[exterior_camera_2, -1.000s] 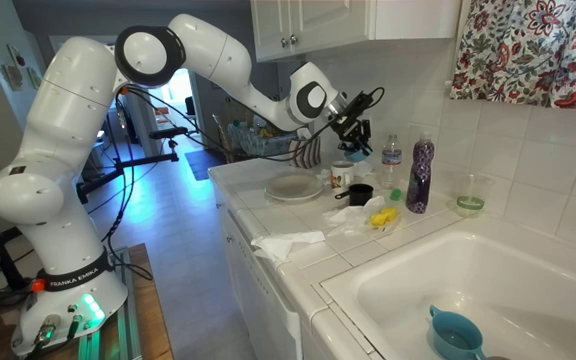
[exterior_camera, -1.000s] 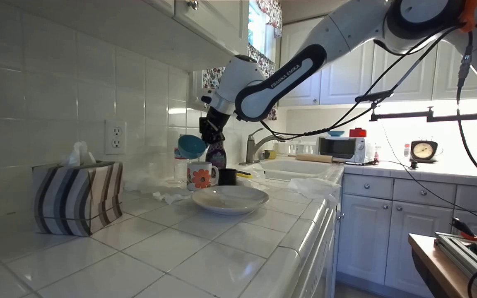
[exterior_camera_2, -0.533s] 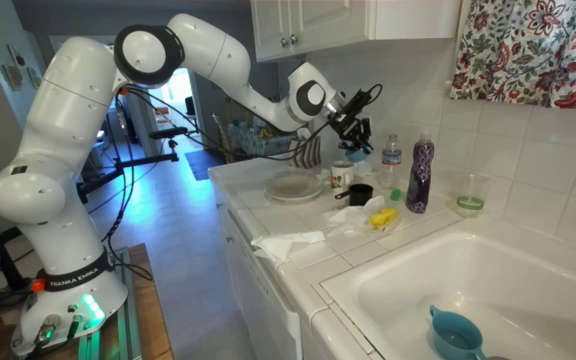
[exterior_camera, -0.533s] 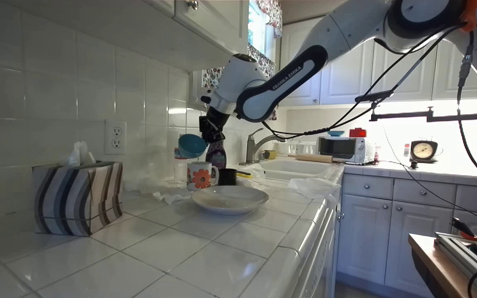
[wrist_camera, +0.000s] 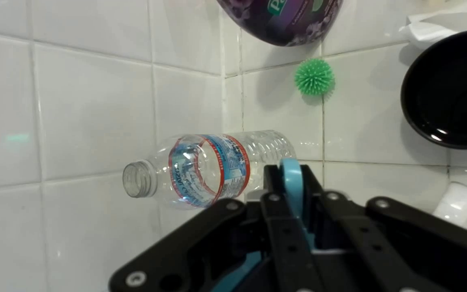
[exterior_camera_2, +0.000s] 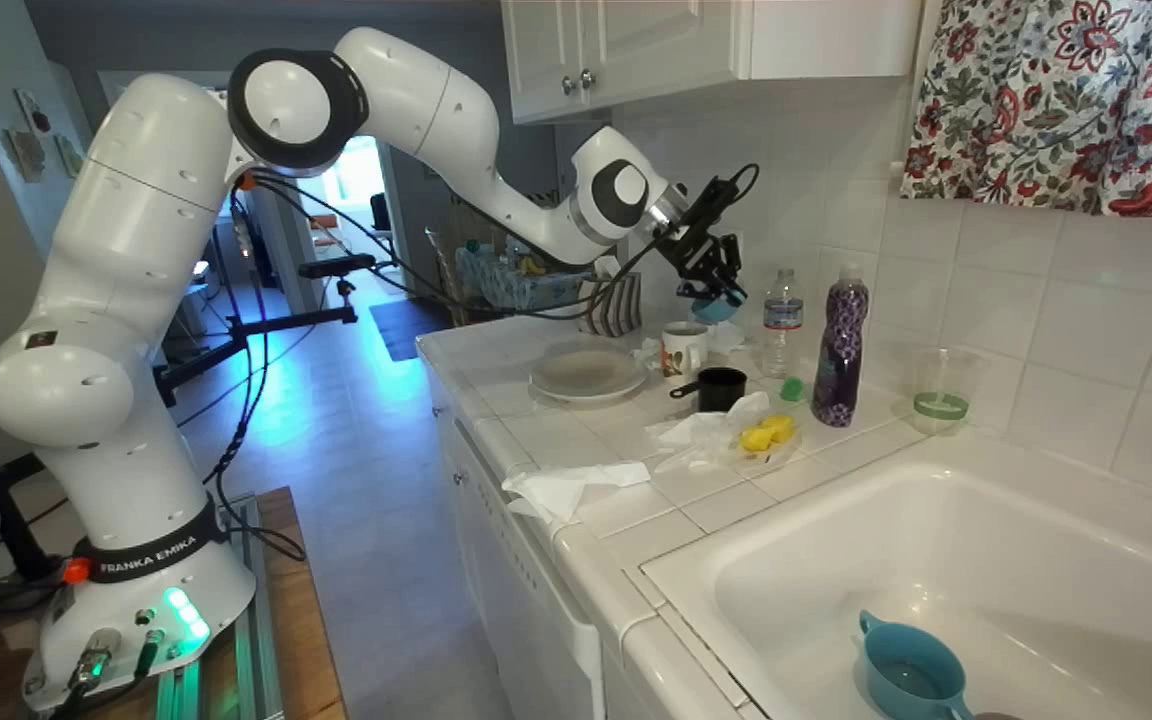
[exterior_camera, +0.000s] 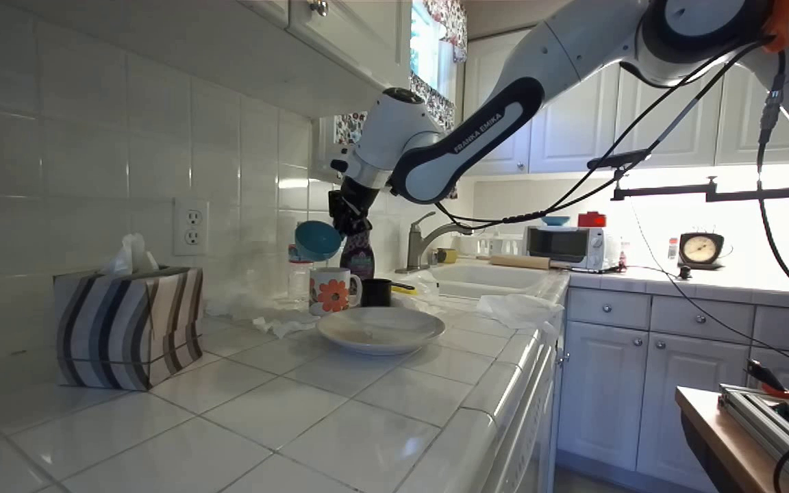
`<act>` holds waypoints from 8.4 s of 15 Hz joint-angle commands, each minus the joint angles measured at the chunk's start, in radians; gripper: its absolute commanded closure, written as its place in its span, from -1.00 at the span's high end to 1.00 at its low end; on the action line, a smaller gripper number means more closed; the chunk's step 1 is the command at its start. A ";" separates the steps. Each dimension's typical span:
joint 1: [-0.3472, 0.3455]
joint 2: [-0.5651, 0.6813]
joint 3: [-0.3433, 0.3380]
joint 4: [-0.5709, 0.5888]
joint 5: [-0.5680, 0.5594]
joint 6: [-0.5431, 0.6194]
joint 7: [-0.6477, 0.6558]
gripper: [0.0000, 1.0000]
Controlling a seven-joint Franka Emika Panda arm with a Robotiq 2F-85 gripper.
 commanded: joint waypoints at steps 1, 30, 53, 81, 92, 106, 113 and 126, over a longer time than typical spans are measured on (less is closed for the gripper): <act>0.013 -0.028 -0.016 -0.023 -0.076 0.007 0.059 -0.93; 0.018 -0.056 0.008 -0.029 -0.329 -0.037 0.239 -0.93; 0.011 -0.116 0.041 -0.116 -0.517 -0.052 0.400 -0.93; 0.015 -0.155 0.066 -0.150 -0.738 -0.202 0.508 -0.93; 0.027 -0.157 0.093 -0.147 -0.794 -0.293 0.504 -0.93; 0.049 -0.133 0.133 -0.117 -0.837 -0.456 0.468 -0.93; 0.054 -0.114 0.147 -0.089 -0.844 -0.506 0.424 -0.93; 0.059 -0.047 0.153 0.012 -0.866 -0.547 0.332 -0.93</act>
